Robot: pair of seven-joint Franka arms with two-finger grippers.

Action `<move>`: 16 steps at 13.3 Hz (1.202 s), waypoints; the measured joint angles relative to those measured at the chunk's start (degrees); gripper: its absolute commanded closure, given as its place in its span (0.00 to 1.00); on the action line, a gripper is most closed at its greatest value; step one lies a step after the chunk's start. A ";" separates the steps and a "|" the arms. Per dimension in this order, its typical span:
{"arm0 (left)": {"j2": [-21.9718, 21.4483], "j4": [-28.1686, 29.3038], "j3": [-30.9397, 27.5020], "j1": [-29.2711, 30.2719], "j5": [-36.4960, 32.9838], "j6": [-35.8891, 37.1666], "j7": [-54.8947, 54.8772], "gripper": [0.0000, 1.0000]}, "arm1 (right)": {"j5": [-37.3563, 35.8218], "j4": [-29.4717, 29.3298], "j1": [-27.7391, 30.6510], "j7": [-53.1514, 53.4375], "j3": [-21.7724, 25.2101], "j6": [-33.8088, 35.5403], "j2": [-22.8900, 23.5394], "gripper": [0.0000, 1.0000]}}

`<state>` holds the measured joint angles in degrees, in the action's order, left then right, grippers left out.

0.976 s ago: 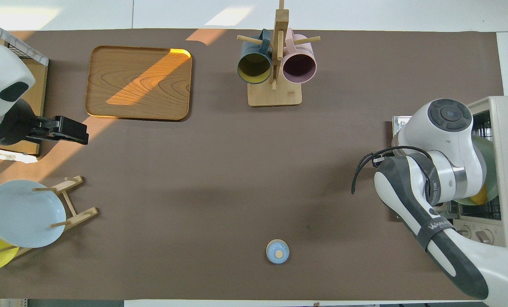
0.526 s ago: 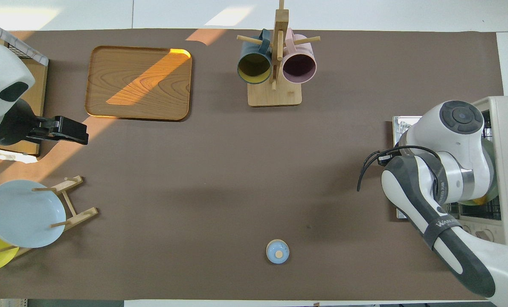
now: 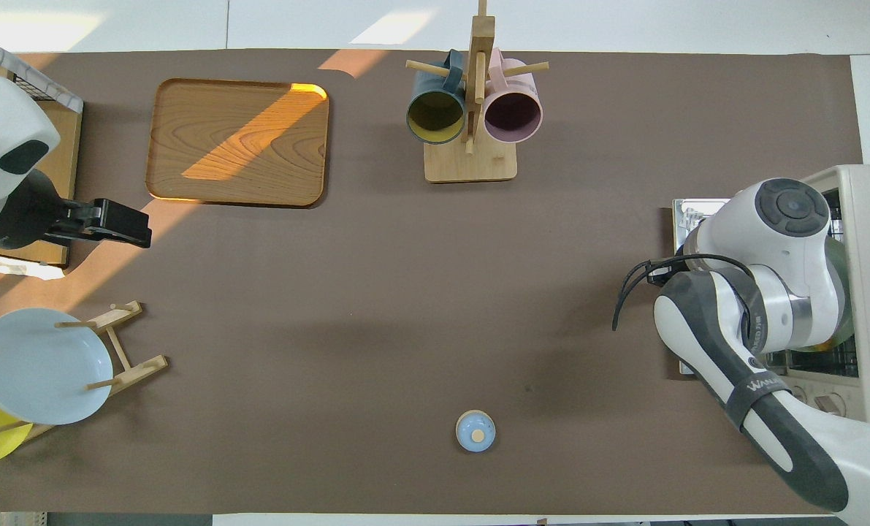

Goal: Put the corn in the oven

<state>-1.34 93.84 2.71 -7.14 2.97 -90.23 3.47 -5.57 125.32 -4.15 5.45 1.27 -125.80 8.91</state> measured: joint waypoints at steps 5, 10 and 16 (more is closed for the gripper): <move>0.00 0.00 0.00 0.00 0.00 0.00 0.00 0.00 | -2.04 -6.01 -0.06 -1.67 -0.89 10.48 -0.15 1.00; 0.00 0.00 0.00 0.00 0.00 0.00 0.00 0.00 | -4.00 -16.83 3.40 -11.36 0.11 26.46 -2.87 1.00; 0.00 0.00 0.00 0.00 0.00 0.00 0.00 0.00 | -5.01 -19.38 9.75 -19.09 0.88 30.21 -6.47 0.98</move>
<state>-1.34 93.84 2.71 -7.14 2.97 -90.23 3.47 -10.58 105.95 5.60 -13.63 2.15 -95.59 2.44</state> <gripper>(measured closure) 0.000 0.991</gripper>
